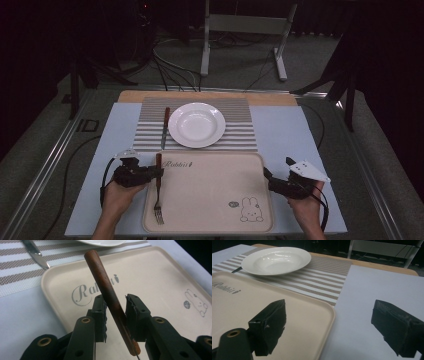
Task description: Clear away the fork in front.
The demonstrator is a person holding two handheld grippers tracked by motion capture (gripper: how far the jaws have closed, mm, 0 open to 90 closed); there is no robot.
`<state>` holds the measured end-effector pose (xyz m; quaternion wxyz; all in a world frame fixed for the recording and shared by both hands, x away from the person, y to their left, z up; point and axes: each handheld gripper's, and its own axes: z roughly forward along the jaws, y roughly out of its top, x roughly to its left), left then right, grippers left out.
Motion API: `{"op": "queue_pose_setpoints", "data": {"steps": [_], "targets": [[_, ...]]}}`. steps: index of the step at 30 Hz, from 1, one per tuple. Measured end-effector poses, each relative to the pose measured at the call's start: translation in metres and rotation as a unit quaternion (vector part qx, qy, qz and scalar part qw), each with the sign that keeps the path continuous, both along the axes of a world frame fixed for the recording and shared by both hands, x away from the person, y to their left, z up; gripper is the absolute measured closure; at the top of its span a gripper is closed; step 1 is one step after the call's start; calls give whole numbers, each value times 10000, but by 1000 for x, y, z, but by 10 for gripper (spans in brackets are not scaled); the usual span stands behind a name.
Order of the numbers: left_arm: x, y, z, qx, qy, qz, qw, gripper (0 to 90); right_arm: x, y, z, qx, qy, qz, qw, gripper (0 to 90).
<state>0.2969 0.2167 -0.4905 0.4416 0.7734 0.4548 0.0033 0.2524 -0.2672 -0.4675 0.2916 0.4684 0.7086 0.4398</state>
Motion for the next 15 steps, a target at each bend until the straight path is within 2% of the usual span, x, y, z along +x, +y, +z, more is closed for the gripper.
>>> {"op": "queue_pose_setpoints", "data": {"steps": [4,6,13,15], "targets": [[-1,1,-6,17,84,21,10000,691,1,0,-3,-21,54,-7,10000,129],[-2,1,-10,75,131,106,9998,685,1,0,-3,-33,52,-3,10000,129],[-4,1,-14,194,133,222,9995,666,0,2,-4,-113,33,30,9999,129],[-3,1,-15,310,117,282,9991,659,0,2,-4,-122,31,36,9999,129]]}}
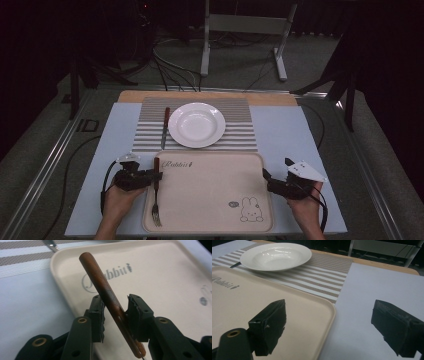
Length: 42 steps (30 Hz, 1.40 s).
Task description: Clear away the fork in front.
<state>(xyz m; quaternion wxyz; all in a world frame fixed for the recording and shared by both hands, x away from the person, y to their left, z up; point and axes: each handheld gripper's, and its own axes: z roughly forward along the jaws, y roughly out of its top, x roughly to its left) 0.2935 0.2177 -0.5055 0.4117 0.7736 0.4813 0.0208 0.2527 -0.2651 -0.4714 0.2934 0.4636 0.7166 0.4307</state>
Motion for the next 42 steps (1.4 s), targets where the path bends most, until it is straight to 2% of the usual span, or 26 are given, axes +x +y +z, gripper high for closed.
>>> {"op": "queue_pose_setpoints", "data": {"steps": [7,12,13,16,17,18,19,20,23,24,25,26,27,28,29,30,31,33,34,35,36,37,38,39,41,42], "targets": [[0,-2,-2,238,26,113,9996,637,-1,0,1,13,-13,15,10000,129],[-2,-1,0,309,-111,269,9991,579,-1,0,1,27,-8,22,10000,128],[-2,1,1,335,-153,396,9985,542,-1,-1,1,45,-8,30,10000,128],[-2,3,3,284,-202,496,9982,447,-1,-1,1,49,-4,23,10000,128],[-3,4,4,245,-251,563,9978,447,-1,-2,1,54,3,22,10000,127],[-3,4,6,193,-308,619,9974,398,-2,-2,1,46,18,34,10000,126],[-5,5,9,147,-471,759,9959,361,-3,-3,1,42,18,40,10000,126],[-5,5,9,147,-471,759,9959,322,-4,-3,1,44,20,35,10000,125],[-8,7,17,131,-814,950,9921,227,-6,-6,1,59,33,12,10000,125],[-8,7,17,131,-814,950,9921,196,-6,-6,1,59,33,12,10000,125],[-10,7,21,163,-1005,1003,9897,163,-6,-8,0,78,37,-3,10000,125],[-10,7,21,163,-1005,1003,9897,150,-6,-8,0,78,37,-3,10000,125],[-12,6,26,194,-1191,1060,9870,142,-7,-10,0,86,45,-20,10000,123],[-12,6,26,194,-1191,1060,9870,125,-8,-11,0,84,37,-25,10000,123],[-13,6,28,182,-1276,1075,9858,125,-8,-11,0,84,37,-25,10000,123],[-16,7,32,150,-1428,1097,9835,82,-8,-13,0,106,33,-45,9999,123],[-16,7,32,150,-1428,1097,9835,63,-8,-13,0,106,33,-45,9999,123],[-19,9,38,159,-1598,1087,9810,21,-9,-15,0,125,22,-65,9999,122],[-19,9,38,159,-1598,1087,9810,5,-9,-15,0,128,22,-72,9999,122],[-21,10,41,122,-1744,1093,9785,1,-9,-16,0,131,18,-67,9999,121],[-22,10,43,115,-1813,1107,9771,1,-9,-16,0,134,18,-67,9999,120],[-22,10,43,115,-1813,1107,9771,1,-9,-17,0,135,18,-72,9999,119],[-25,12,46,115,-1965,1148,9737,1,-9,-17,0,150,13,-74,9999,119],[-25,12,46,115,-1965,1148,9737,1,-9,-17,0,150,13,-74,9999,119],[-28,13,48,109,-2122,1157,9703,1,-9,-18,0,169,-3,-83,9998,119],[-30,15,50,155,-2274,1183,9665,1,-9,-19,1,173,-9,-84,9998,118]]}}
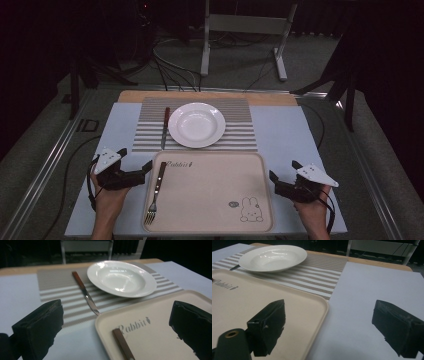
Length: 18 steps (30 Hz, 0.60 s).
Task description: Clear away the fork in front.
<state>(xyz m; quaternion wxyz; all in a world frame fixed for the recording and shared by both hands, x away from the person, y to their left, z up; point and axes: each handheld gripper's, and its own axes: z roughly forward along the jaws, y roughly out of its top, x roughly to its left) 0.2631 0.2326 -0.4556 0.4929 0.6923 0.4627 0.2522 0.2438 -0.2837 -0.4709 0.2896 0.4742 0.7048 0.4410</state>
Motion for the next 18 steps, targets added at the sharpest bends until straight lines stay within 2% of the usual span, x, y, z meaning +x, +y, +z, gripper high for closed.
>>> {"op": "queue_pose_setpoints", "data": {"steps": [3,4,8,18], "targets": [[-1,2,1,-33,-62,33,10000,1,0,0,0,11,-18,17,10000,118],[-2,5,2,-101,-154,62,9998,1,0,-1,0,2,-29,32,10000,117],[-3,8,5,-131,-279,113,9995,1,-1,-1,1,26,-48,26,10000,117],[-8,9,12,-255,-516,49,9983,0,-4,-6,2,68,-141,-8,9999,116]]}}
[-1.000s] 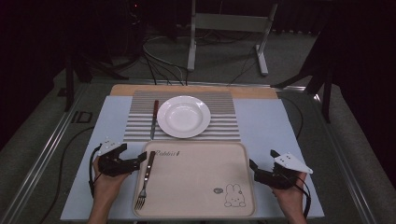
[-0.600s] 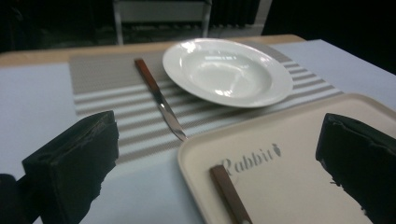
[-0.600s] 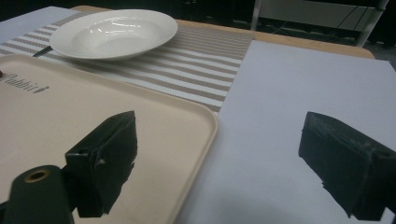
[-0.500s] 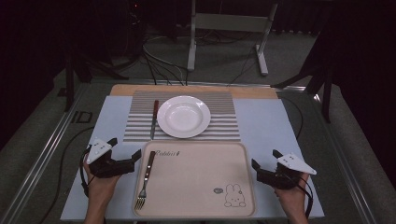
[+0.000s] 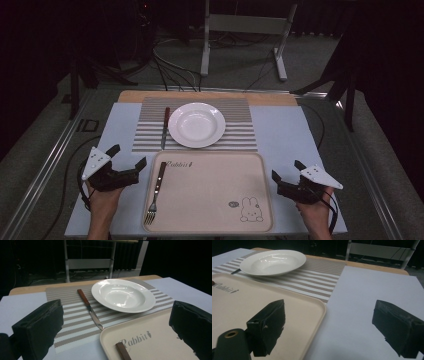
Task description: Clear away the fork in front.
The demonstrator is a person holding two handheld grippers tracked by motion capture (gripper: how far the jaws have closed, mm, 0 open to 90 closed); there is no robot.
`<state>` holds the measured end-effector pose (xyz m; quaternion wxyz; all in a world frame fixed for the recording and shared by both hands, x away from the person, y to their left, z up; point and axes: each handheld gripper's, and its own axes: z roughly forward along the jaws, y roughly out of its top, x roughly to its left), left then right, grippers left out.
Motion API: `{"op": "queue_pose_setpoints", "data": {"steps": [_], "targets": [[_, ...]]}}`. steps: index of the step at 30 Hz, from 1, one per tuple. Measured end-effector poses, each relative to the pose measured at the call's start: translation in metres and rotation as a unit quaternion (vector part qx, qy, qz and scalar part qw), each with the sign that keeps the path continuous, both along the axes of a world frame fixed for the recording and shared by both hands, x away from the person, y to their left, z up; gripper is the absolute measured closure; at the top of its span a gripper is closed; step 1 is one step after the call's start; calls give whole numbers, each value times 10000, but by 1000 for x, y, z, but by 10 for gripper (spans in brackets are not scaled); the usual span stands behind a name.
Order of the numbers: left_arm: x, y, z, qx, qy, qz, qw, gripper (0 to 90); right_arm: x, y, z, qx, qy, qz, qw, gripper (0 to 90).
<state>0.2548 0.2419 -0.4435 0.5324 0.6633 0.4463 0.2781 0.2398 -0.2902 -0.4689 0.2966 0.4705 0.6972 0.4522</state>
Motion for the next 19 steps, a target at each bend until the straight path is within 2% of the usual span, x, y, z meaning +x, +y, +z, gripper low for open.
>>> {"op": "queue_pose_setpoints", "data": {"steps": [6,19], "targets": [[-1,0,2,-16,-49,-21,10000,1,-3,-10,1,70,-66,-111,9999,116],[-3,4,3,-33,-71,68,9999,1,-2,-13,0,70,-111,-154,9998,115]]}}
